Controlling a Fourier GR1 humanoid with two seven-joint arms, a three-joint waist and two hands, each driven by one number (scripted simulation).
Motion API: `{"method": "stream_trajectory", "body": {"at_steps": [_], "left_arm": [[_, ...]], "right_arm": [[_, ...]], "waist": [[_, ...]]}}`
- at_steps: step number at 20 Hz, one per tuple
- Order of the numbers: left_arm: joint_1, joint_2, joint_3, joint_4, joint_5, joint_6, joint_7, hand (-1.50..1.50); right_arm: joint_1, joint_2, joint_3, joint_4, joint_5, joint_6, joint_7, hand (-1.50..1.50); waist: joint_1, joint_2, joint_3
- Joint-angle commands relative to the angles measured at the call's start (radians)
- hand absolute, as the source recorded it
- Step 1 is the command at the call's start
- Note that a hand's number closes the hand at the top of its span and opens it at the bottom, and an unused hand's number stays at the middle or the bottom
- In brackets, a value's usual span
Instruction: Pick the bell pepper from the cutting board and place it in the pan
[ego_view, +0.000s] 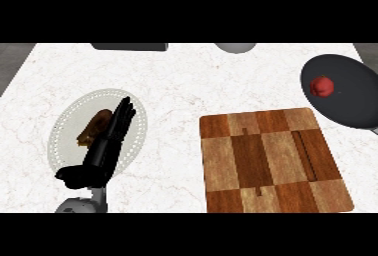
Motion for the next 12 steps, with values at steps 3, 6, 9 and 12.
{"method": "stream_trajectory", "body": {"at_steps": [3, 6, 9, 12], "left_arm": [[0.030, -0.026, -0.026, -0.004, -0.022, 0.017, -0.023, 0.00], [-0.003, -0.004, 0.011, 0.012, -0.001, 0.002, -0.003, 0.00], [0.007, -0.004, 0.013, 0.021, 0.004, -0.004, -0.011, 0.00], [0.041, -0.017, -0.019, -0.013, -0.007, -0.002, 0.000, 0.00]], "right_arm": [[0.114, 0.010, 0.030, -0.030, 0.007, 0.091, -0.149, -1.50], [0.119, -0.012, 0.043, -0.040, 0.003, 0.117, -0.147, -1.50], [0.138, 0.004, 0.067, -0.053, 0.017, 0.078, -0.171, -1.50], [0.153, -0.017, 0.062, -0.049, -0.003, 0.116, -0.181, -1.50]], "waist": [[-0.006, -0.005, -0.001], [-0.010, -0.005, -0.001], [-0.005, -0.003, 0.000], [-0.008, -0.008, -0.001]]}}
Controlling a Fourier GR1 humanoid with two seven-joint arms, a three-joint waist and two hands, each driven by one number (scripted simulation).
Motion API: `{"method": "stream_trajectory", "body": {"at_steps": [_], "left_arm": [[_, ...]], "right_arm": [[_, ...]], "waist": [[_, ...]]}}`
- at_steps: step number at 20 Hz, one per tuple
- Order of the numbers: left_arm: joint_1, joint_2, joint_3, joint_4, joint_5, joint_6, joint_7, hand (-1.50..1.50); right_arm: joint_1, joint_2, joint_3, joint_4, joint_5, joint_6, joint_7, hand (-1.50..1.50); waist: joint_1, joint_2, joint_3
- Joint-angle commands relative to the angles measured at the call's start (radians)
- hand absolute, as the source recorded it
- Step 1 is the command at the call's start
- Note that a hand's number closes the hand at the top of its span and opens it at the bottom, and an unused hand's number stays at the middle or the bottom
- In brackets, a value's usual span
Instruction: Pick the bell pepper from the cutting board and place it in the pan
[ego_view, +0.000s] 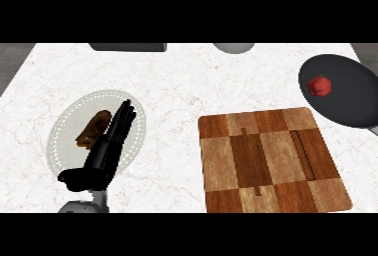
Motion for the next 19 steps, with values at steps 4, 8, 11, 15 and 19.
{"method": "stream_trajectory", "body": {"at_steps": [4, 8, 11, 15, 19], "left_arm": [[0.021, -0.002, -0.012, -0.002, -0.011, -0.008, -0.029, 0.00], [-0.012, 0.014, 0.027, -0.030, 0.030, -0.023, 0.031, 0.00], [-0.008, 0.003, 0.003, 0.027, -0.007, -0.017, -0.026, 0.00], [0.029, 0.000, -0.001, -0.001, -0.008, -0.011, -0.018, 0.00], [0.035, -0.006, -0.014, -0.082, -0.003, 0.000, 0.062, 0.00]], "right_arm": [[0.035, -0.014, 0.033, -0.004, 0.002, 0.073, -0.095, -1.50], [0.047, -0.064, 0.043, 0.005, 0.000, 0.088, -0.076, -1.50], [0.012, 0.002, 0.060, -0.004, 0.004, 0.016, -0.082, -1.50], [0.058, -0.036, 0.060, -0.001, -0.010, 0.039, -0.125, -1.50], [0.047, -0.012, 0.076, -0.016, 0.002, -0.080, -0.148, -1.50]], "waist": [[-0.001, -0.002, -0.001], [-0.001, -0.001, 0.000], [0.002, 0.000, 0.000], [-0.003, -0.004, -0.001], [0.007, -0.002, 0.001]]}}
